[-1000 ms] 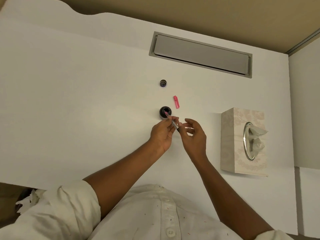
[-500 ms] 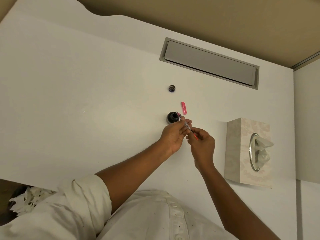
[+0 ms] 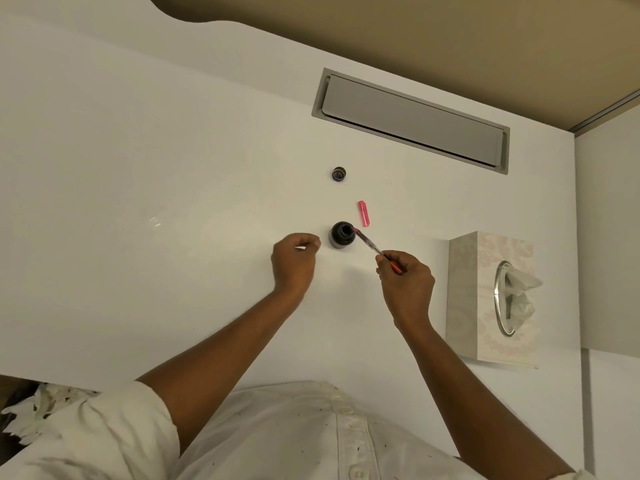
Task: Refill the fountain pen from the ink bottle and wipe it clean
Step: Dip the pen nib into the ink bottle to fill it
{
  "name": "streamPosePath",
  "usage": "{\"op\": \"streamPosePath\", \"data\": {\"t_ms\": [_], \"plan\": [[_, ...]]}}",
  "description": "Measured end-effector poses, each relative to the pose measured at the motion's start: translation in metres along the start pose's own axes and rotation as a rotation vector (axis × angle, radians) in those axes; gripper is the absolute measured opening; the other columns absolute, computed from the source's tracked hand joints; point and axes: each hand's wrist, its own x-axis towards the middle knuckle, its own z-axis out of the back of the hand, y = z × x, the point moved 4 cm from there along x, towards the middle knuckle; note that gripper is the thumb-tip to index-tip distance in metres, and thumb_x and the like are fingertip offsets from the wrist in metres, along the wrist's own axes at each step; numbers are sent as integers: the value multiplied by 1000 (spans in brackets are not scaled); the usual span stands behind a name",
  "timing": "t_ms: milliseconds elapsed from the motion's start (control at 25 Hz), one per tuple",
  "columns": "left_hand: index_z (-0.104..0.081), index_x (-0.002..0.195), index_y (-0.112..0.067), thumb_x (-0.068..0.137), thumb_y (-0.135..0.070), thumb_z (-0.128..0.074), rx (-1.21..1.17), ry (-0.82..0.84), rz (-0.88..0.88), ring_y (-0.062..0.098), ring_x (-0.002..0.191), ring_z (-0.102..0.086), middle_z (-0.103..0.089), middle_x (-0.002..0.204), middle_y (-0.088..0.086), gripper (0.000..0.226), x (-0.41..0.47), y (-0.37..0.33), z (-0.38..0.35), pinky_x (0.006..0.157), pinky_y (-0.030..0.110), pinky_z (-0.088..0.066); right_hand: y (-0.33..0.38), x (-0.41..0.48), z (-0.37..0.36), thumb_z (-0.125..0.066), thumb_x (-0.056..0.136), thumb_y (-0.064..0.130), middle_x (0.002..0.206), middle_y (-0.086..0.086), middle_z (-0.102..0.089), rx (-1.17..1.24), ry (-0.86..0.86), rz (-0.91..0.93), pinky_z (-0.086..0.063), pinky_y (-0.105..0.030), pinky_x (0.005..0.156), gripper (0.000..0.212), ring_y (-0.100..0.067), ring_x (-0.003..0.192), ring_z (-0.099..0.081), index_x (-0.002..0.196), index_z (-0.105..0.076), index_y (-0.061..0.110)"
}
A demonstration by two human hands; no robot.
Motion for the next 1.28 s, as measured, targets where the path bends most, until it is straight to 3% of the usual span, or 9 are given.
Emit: {"op": "streamPosePath", "data": {"t_ms": [80, 200, 400, 640, 760, 840, 1000, 1280], "plan": [[-71, 79, -19, 81, -14, -66, 28, 22, -87, 6, 71, -60, -69, 82, -7, 7, 8, -9, 2, 67, 13, -45, 5, 2, -1, -67, 84, 12, 72, 8, -68, -59, 10, 62, -43, -3, 60, 6, -1, 66, -62, 86, -73, 13], [-72, 84, -17, 80, -12, -68, 131, 102, -277, 2, 68, -58, -67, 85, -7, 8, 14, -27, -7, 61, 5, -41, 11, 6, -1, -68, 83, 9, 78, 5, -68, -125, 15, 130, -42, -1, 64, 8, -4, 71, -63, 90, -73, 9], [-74, 90, -14, 75, -10, -73, 366, 234, -516, 3, 65, -48, -57, 80, -3, 16, 18, -43, -32, 59, 4, -36, 17, 10, -1, -68, 82, 5, 83, -2, -72, -235, -34, 229, -43, -14, 69, 10, -14, 75, -64, 89, -73, 8], [-73, 100, -20, 68, -15, -80, 389, 248, -502, 11, 88, -44, -48, 89, -5, 33, 25, -30, -37, 70, 6, -33, 27, 10, 0, -67, 80, -1, 80, -7, -68, -276, -39, 364, -54, -31, 69, 13, -21, 71, -63, 89, -72, 6], [-70, 104, -27, 61, -20, -84, 432, 281, -521, 9, 103, -36, -47, 107, -6, 45, 30, -27, -36, 82, 5, -26, 32, 14, -1, -65, 81, -3, 81, -9, -67, -336, -1, 437, -56, -39, 69, 15, -25, 71, -63, 92, -72, 3], [-68, 107, -29, 59, -22, -86, 429, 313, -498, 7, 108, -32, -46, 117, -4, 52, 33, -26, -37, 89, 14, -28, 34, 18, -1, -64, 83, -3, 84, -10, -67, -347, 15, 436, -55, -42, 72, 16, -27, 72, -64, 95, -72, 3], [-67, 110, -29, 58, -22, -86, 382, 363, -471, 9, 112, -32, -46, 121, -5, 56, 36, -28, -39, 93, 28, -38, 43, 23, -3, -63, 84, -3, 87, -12, -67, -364, 32, 465, -55, -43, 74, 17, -27, 76, -63, 97, -72, 1], [-70, 106, -26, 60, -19, -85, 350, 392, -449, 10, 115, -33, -47, 123, -4, 50, 40, -29, -50, 89, 24, -36, 53, 32, -11, -63, 84, -4, 86, -13, -67, -451, 95, 523, -49, -32, 67, 17, -26, 74, -60, 97, -72, 2]]}}
